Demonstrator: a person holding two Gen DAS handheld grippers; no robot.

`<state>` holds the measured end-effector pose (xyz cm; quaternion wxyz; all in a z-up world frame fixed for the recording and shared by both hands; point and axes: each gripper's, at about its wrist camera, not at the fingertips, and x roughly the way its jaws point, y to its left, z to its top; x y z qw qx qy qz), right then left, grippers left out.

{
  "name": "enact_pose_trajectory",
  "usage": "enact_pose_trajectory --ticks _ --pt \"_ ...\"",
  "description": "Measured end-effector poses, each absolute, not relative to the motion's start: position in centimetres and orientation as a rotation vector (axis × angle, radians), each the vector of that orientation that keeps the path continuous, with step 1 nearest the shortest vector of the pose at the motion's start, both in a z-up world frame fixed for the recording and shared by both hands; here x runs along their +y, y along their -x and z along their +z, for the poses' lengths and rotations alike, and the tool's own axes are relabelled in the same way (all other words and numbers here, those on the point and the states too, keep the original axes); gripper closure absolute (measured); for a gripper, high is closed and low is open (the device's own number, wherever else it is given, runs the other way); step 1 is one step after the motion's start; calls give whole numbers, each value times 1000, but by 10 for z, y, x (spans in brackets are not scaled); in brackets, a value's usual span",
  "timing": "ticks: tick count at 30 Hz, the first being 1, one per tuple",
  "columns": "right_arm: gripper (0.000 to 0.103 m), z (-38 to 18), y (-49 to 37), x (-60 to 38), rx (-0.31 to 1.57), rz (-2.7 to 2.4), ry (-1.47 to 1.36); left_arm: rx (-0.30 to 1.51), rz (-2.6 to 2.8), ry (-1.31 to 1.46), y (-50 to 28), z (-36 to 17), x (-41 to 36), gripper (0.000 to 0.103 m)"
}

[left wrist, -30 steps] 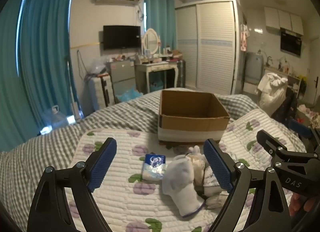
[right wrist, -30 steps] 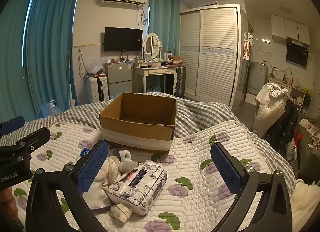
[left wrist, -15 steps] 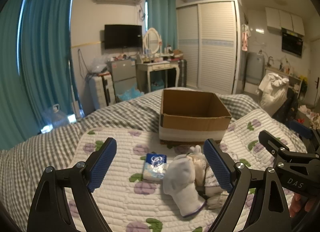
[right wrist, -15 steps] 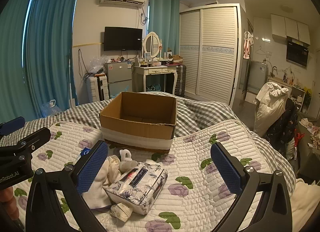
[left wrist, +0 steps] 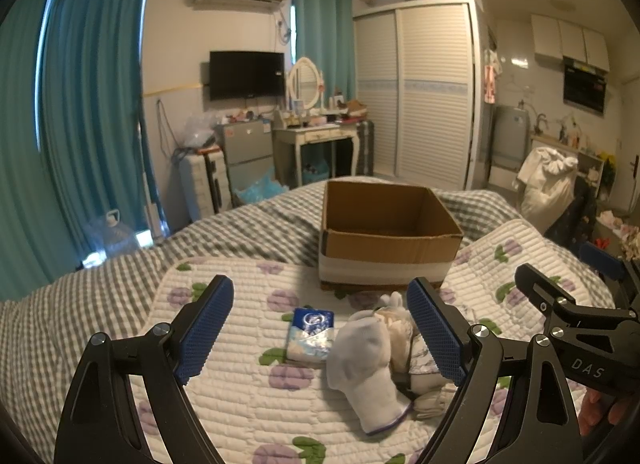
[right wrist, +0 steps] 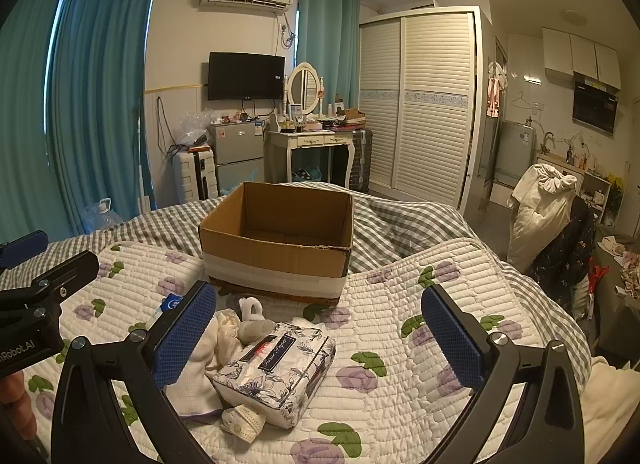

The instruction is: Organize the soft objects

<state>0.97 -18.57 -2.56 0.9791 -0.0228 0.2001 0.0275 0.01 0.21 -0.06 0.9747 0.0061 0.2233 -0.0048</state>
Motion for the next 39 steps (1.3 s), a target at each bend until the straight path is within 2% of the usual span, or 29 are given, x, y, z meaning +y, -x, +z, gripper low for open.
enact_pose_trajectory --ticks 39 --pt "0 -26 -10 -185 406 56 48 450 -11 -12 2 -1 5 13"
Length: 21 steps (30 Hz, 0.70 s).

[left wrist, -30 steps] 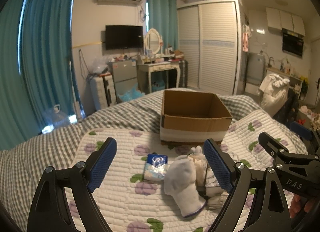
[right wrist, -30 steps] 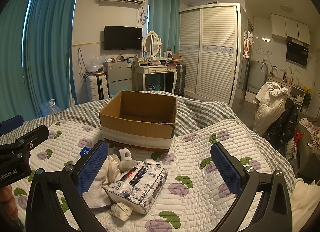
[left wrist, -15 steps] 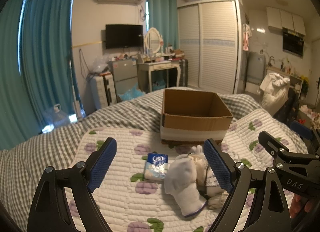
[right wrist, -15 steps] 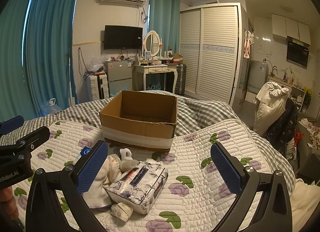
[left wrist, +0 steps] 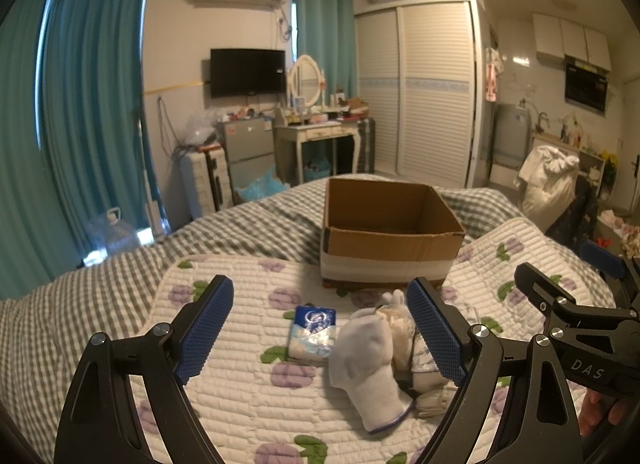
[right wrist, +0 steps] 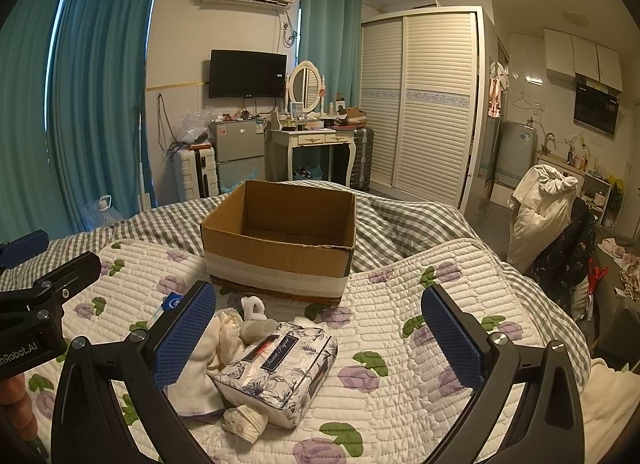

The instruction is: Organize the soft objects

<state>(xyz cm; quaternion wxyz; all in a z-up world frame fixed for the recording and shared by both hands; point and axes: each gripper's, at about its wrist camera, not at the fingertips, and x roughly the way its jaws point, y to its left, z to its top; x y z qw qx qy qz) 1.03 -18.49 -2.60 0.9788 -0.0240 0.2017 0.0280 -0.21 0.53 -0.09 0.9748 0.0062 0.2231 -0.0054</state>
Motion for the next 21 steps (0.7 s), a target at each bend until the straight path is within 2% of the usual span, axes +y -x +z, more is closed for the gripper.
enact_pose_trajectory --ticks 15,21 --pt "0 -26 -12 -183 404 55 56 460 5 -19 2 0 8 13" --pt "0 -51 -32 -177 502 83 95 555 51 -38 -14 -20 14 13"
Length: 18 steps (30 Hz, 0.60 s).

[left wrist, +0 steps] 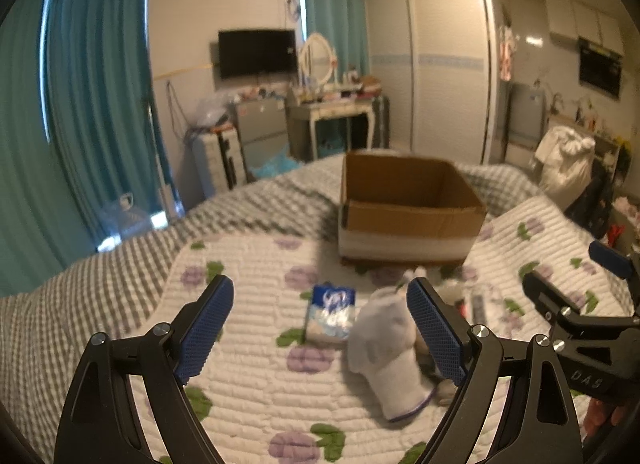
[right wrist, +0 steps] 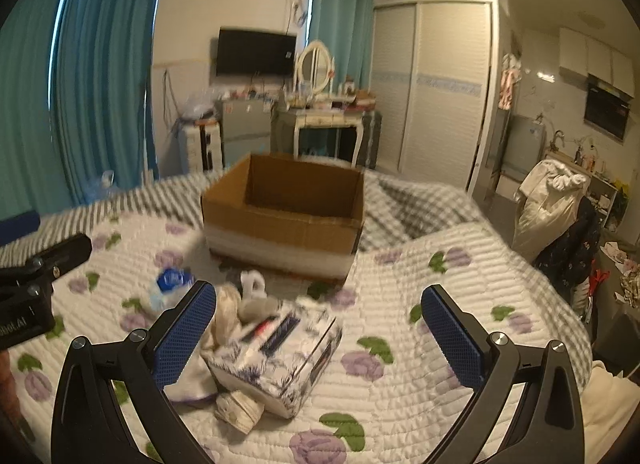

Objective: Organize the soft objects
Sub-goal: 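Grasp the white sock with the left tool while the right tool grasps the floral tissue box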

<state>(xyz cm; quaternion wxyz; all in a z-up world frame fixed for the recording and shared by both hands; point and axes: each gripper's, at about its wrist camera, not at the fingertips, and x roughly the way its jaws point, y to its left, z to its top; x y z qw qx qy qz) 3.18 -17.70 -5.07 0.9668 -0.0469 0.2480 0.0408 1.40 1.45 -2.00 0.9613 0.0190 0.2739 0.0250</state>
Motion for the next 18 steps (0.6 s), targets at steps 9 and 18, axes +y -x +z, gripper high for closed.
enact_pose_trajectory --ticks 9,18 --pt "0 -115 -68 -161 702 180 117 682 57 -65 -36 -60 10 13" --pt "0 -144 -88 -141 774 229 163 750 72 -59 -48 -80 12 13"
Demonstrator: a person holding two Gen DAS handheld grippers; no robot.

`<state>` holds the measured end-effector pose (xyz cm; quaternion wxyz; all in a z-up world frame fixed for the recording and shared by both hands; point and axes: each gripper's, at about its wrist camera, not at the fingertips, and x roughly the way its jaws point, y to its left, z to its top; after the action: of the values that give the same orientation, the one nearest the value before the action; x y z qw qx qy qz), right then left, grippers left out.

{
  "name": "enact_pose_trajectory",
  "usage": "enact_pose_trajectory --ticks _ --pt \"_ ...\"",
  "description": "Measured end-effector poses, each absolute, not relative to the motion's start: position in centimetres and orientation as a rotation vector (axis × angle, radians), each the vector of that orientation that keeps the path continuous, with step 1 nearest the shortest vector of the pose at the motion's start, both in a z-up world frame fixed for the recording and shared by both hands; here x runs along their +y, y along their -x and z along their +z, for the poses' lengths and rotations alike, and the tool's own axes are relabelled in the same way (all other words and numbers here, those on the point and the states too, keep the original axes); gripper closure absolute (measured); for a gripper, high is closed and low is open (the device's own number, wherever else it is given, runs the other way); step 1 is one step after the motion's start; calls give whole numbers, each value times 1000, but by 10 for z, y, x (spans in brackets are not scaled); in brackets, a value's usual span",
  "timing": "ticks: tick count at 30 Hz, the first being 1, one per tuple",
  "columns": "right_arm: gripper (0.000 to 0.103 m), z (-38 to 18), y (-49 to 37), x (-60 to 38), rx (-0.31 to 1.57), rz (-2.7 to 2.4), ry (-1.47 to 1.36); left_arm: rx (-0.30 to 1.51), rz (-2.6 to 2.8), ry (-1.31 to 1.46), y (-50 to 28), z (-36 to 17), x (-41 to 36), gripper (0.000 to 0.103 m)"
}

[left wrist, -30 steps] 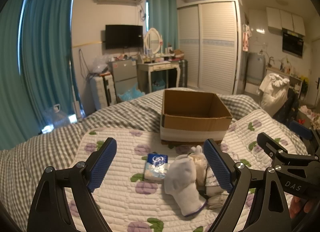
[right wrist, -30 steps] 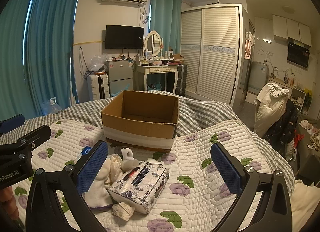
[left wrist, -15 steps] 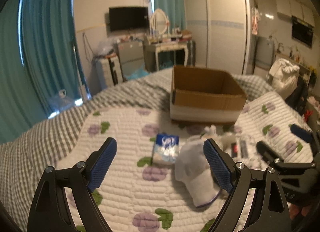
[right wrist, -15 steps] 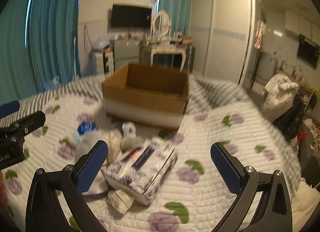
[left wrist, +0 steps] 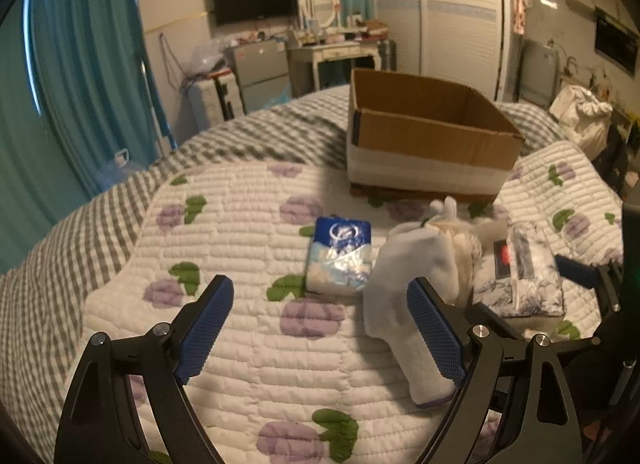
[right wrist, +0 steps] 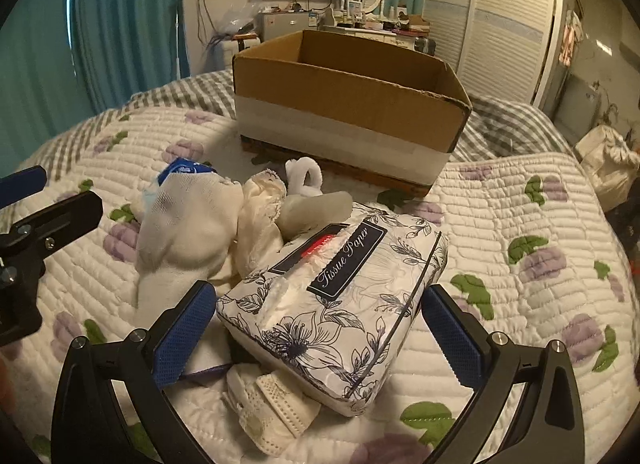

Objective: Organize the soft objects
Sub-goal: 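Grasp the white sock with the left tool while the right tool grasps the floral tissue box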

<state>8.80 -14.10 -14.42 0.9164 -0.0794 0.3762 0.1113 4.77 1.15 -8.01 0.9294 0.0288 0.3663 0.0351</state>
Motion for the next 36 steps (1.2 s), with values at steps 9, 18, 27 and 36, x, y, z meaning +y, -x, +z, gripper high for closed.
enact_pose_trajectory --ticks 9,18,27,36 --pt "26 -140 -88 -164 794 248 67 792 33 -105 -51 -93 -2 13" --pt "64 -129 -88 -195 786 243 -77 859 -66 -117 -58 -113 -25 14" --pt "68 -124 -83 -199 755 254 -97 888 -112 -42 -72 -130 -22 19" --pt "71 -115 -75 -207 728 262 -125 885 -163 -77 -64 -132 -31 59"
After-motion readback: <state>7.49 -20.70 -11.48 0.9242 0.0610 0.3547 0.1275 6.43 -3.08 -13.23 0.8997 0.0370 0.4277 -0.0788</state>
